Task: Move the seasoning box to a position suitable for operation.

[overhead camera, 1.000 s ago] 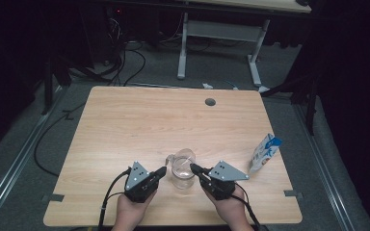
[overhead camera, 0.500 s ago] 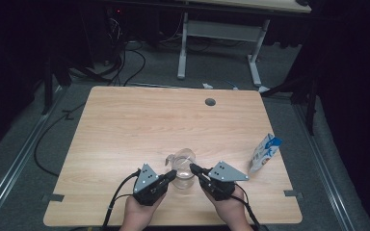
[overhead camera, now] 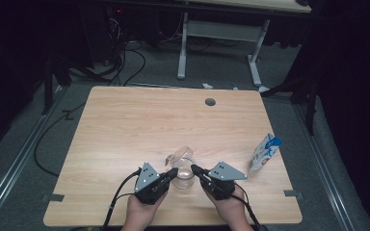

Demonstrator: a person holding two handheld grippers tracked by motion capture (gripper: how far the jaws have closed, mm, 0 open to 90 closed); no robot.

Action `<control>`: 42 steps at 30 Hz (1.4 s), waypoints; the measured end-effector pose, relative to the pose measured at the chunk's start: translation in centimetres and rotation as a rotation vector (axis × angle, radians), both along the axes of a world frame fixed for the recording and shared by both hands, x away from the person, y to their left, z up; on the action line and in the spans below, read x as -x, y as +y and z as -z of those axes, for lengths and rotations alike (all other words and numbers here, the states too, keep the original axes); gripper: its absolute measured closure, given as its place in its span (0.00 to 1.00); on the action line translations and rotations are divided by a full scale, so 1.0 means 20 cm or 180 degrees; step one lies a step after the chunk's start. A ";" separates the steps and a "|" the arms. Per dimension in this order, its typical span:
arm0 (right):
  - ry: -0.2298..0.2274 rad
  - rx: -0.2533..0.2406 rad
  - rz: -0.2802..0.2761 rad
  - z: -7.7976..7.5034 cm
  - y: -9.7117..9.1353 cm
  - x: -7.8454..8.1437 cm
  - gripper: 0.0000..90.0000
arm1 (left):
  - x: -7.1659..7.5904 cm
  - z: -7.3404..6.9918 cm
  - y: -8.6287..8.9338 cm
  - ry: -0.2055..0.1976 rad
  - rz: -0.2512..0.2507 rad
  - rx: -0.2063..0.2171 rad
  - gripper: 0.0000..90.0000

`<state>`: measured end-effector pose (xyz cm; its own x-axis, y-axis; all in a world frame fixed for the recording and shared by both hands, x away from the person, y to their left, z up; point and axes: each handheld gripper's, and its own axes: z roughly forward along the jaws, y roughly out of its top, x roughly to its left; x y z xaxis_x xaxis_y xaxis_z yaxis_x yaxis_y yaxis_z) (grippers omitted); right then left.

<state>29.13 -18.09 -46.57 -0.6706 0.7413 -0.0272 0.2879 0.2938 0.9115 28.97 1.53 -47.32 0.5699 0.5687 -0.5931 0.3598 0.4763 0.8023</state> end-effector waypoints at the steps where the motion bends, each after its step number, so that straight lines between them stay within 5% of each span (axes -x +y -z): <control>1: 0.0009 0.0013 0.0004 0.00 0.00 0.00 0.99 | 0.00 0.00 0.00 -0.0009 -0.0005 0.0008 1.00; 15: 0.0008 0.0033 0.0003 0.04 -0.01 0.00 0.99 | -0.03 -0.02 0.04 -0.0021 -0.0110 0.0094 1.00; 17: 0.0000 0.0035 0.0007 0.04 -0.01 0.00 0.99 | -0.05 -0.03 0.05 -0.0047 -0.0188 0.0222 1.00; 19: -0.0003 0.0032 0.0007 0.04 -0.01 0.00 0.99 | -0.05 -0.02 0.07 -0.0029 -0.0177 0.0116 1.00; 28: 0.0001 0.0020 0.0006 0.04 -0.01 0.00 0.99 | -0.07 -0.02 0.12 -0.0009 -0.0240 0.0145 1.00; 33: -0.0017 0.0017 0.0034 0.02 -0.03 0.02 0.93 | -0.05 0.00 0.14 -0.0028 -0.0213 0.0023 0.95; 42: 0.0072 -0.0070 0.0396 0.04 -0.24 0.01 0.85 | -0.09 0.17 0.43 0.0183 -0.0495 -0.0464 0.83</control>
<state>28.87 -22.89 -47.39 -0.5737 0.8191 0.0041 0.3414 0.2345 0.9102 30.76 10.19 -50.80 0.4362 0.7293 -0.5272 0.3380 0.4102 0.8471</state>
